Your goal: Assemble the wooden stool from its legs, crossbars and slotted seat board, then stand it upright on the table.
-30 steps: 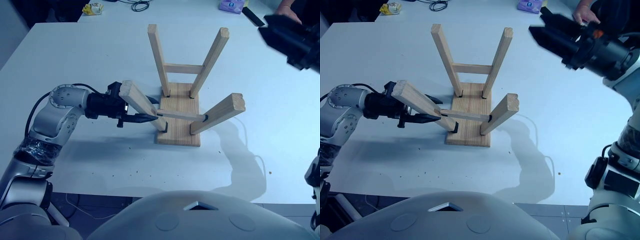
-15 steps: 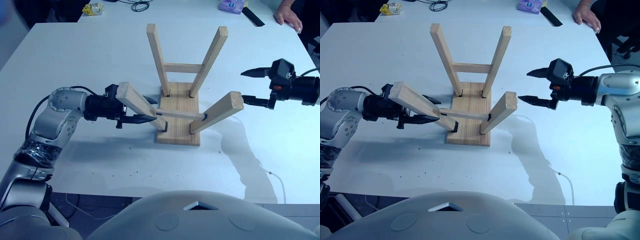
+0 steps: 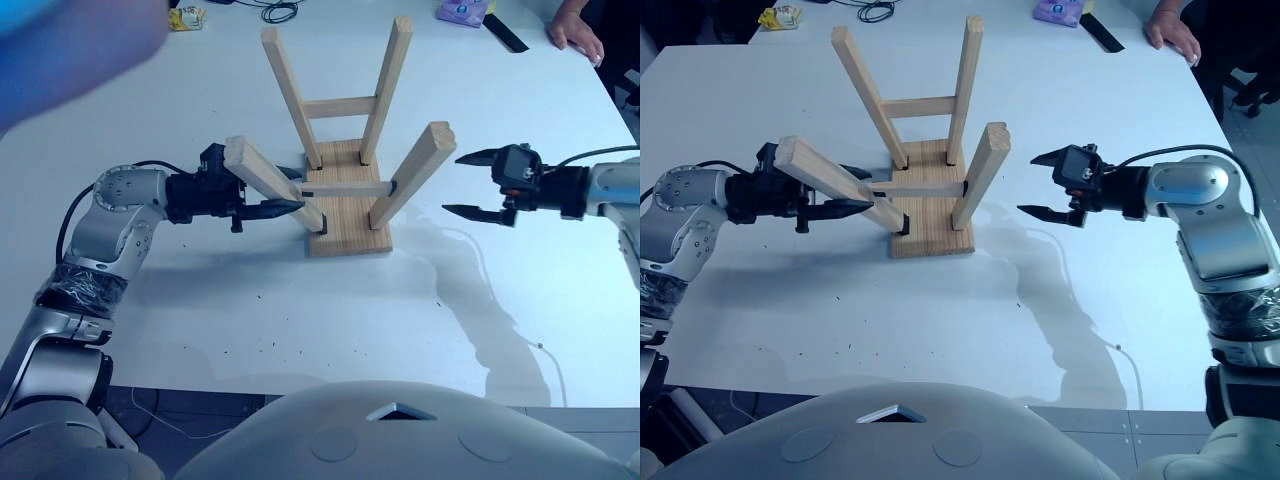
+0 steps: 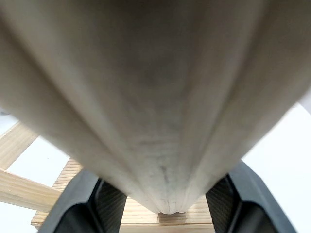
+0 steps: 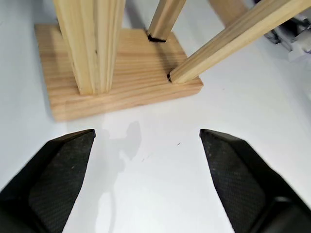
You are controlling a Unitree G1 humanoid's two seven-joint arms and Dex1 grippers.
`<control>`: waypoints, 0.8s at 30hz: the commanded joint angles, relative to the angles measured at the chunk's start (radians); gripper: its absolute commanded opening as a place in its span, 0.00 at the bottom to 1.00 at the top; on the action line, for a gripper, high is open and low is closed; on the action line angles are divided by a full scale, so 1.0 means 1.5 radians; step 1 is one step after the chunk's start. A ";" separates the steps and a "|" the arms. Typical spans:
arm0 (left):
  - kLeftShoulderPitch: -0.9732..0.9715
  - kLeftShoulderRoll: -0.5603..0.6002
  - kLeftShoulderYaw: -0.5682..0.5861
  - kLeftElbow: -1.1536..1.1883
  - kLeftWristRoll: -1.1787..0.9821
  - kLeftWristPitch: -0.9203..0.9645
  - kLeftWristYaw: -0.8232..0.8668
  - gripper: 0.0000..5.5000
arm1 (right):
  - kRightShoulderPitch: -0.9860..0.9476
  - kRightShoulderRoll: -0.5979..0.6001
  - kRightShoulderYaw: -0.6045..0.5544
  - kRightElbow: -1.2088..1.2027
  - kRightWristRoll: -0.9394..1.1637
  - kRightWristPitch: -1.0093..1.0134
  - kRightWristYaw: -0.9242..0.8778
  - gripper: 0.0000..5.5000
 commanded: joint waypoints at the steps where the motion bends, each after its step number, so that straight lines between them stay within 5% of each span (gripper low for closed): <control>1: 0.102 0.000 -0.120 0.130 0.221 0.097 0.048 0.37 | -0.120 0.227 -0.066 -0.044 -0.003 0.209 -0.315 0.72; 7: 0.094 -0.003 -0.113 0.137 0.194 0.123 0.047 0.37 | -0.019 0.321 0.000 -0.172 -0.034 0.271 -0.426 0.72; 24: 0.078 -0.010 -0.089 0.164 0.154 0.145 0.038 0.37 | -0.069 0.320 0.001 -0.095 -0.026 0.244 -0.391 0.72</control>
